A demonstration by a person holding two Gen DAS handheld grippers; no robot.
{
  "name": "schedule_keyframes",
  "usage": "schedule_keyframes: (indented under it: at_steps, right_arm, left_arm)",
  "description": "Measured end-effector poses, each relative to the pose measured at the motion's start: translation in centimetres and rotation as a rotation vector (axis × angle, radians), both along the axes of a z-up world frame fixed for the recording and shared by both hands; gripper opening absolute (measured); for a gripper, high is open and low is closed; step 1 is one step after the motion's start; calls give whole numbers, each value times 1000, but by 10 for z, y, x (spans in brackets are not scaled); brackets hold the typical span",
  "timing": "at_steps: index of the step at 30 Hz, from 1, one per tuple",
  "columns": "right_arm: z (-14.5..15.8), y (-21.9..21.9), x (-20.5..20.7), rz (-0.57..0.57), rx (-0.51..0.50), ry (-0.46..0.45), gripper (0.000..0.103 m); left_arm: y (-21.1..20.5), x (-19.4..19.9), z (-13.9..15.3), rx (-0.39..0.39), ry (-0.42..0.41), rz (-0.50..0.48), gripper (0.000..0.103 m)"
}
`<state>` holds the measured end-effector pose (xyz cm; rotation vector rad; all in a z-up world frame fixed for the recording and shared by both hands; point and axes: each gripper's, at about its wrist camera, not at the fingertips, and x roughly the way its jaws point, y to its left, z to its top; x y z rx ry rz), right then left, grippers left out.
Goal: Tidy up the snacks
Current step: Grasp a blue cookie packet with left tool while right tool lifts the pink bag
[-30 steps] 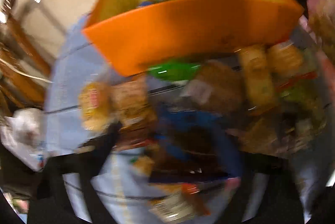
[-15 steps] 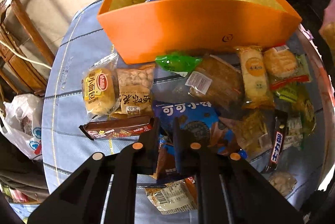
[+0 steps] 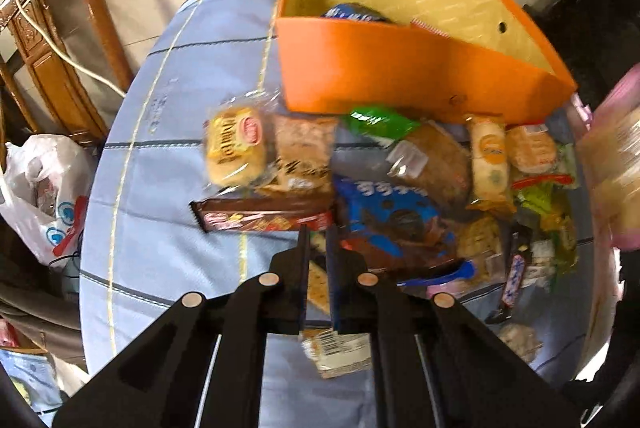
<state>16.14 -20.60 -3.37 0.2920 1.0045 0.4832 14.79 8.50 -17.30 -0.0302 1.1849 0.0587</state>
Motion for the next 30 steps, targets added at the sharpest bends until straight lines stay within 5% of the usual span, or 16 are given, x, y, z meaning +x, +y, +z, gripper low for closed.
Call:
schedule_keyframes:
  at_steps: [6,7,8,9,10,11,14,17,19,20,21,23,27,30]
  right_arm:
    - [-1,6,2,26,-5,-8,40]
    - [-8,9,3,37,-36,6,44]
    - [-16,11,2,28,-72,20,75]
    - [-26,13,0,12,-108,31,100]
    - [-42,18,-3,6,-139,43,100]
    - [-58,23,-4,18,-159,69,99]
    - [-117,40,1,-29,-267,179,99]
    - [-168,54,7,-74,-272,277,99]
    - [-180,64,6,-52,-283,244,99]
    - [-182,66,4,-47,-294,238,95]
    - [-178,63,3,-61,-268,241,75]
    - [-161,55,0,-71,-292,215,53]
    - [-127,25,-10,-100,-283,168,52]
    - [-109,-5,-18,-180,-215,167,52]
  left_arm:
    - [2,-3,-8,9,10,-27,7]
    - [1,-2,-10,24,9,-29,15]
    - [-1,-1,-10,38,2,-31,42]
    - [-4,0,-10,48,-3,-30,57]
    - [-8,2,-9,79,-25,-23,89]
    - [-13,2,-6,89,-61,-32,98]
    - [-28,9,-6,120,-73,-61,98]
    - [-39,14,-10,156,-33,-74,98]
    - [-39,11,-11,162,-31,-81,98]
    - [-37,10,-13,167,-21,-74,98]
    - [-35,9,-15,157,-19,-67,98]
    - [-32,11,-16,136,-11,-45,98]
    - [-49,19,-16,111,13,-60,98]
    - [-78,21,-25,198,37,-124,98]
